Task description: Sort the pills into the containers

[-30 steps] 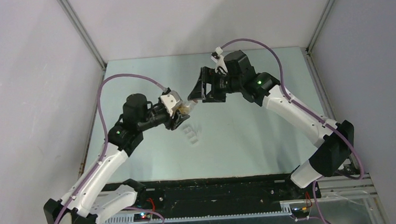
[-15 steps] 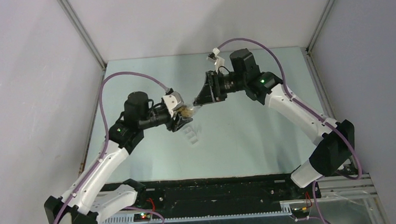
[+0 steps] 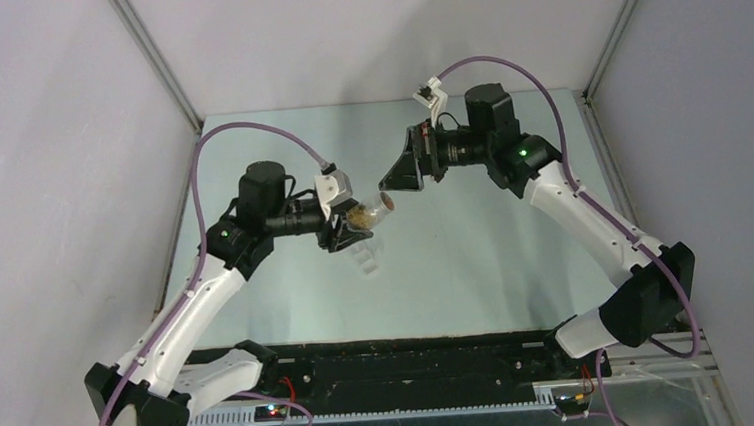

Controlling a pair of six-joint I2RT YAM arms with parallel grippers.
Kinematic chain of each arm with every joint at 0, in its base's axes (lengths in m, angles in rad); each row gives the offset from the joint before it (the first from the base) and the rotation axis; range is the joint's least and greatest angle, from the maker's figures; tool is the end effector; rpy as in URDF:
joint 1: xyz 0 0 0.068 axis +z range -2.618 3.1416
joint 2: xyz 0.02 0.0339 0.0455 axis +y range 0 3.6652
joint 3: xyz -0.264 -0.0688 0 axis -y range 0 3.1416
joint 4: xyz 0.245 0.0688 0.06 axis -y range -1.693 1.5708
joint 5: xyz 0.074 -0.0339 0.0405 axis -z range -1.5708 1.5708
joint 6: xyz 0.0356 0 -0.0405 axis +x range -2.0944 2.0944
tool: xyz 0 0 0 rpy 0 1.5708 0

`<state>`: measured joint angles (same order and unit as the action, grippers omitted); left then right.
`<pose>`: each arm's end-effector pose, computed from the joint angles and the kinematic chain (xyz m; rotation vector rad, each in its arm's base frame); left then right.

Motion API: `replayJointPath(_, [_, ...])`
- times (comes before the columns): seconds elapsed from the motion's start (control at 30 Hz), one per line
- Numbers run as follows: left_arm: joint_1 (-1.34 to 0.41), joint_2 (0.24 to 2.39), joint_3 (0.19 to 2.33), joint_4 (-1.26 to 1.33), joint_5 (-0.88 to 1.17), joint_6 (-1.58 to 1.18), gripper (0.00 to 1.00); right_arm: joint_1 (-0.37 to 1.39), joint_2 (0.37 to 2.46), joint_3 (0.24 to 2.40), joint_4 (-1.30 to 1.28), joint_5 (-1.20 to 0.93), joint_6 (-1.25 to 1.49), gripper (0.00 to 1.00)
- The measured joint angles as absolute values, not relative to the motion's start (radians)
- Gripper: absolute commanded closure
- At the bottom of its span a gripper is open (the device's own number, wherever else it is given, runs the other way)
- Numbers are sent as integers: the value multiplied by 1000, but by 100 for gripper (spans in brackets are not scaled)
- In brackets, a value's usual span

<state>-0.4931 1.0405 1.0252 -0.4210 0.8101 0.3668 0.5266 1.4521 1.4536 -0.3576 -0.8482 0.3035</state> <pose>0.1831 -0.1276 0.3558 1.2624 1.5091 -0.8884 0.2676 0.1865 0.4020 -0.8244 1.8681 1.3509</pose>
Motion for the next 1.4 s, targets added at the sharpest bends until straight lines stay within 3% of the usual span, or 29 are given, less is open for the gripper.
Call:
replayJointPath(0.27, [-493, 1045, 1004, -343, 656, 368, 100, 622, 1470, 1472, -410, -563, 624, 6])
replayJointPath(0.4, [-493, 1043, 978, -307, 604, 366, 100, 668, 1474, 1459, -416, -483, 761, 34])
replayJointPath(0.6, [-493, 1041, 977, -280, 597, 348, 100, 672, 1475, 1448, -397, -452, 889, 59])
replayJointPath(0.67, [-491, 1040, 976, -274, 593, 339, 100, 672, 1475, 1448, -388, -449, 900, 66])
replayJointPath(0.8, [-490, 1041, 976, -263, 599, 313, 100, 662, 1475, 1441, -369, -479, 887, 69])
replayJointPath(1.07, [-487, 1041, 976, -263, 705, 277, 100, 592, 1475, 1421, -324, -757, 592, 68])
replayJointPath(1.13, [-486, 1042, 976, -266, 748, 273, 100, 578, 1475, 1421, -333, -841, 495, 58])
replayJointPath(1.17, [-486, 1044, 979, -272, 770, 271, 100, 573, 1475, 1421, -340, -878, 447, 37])
replayJointPath(1.23, [-486, 1049, 986, -288, 805, 271, 100, 568, 1475, 1421, -352, -919, 374, 7])
replayJointPath(1.4, [-495, 1057, 987, -316, 872, 279, 100, 568, 1471, 1422, -345, -820, 344, 1])
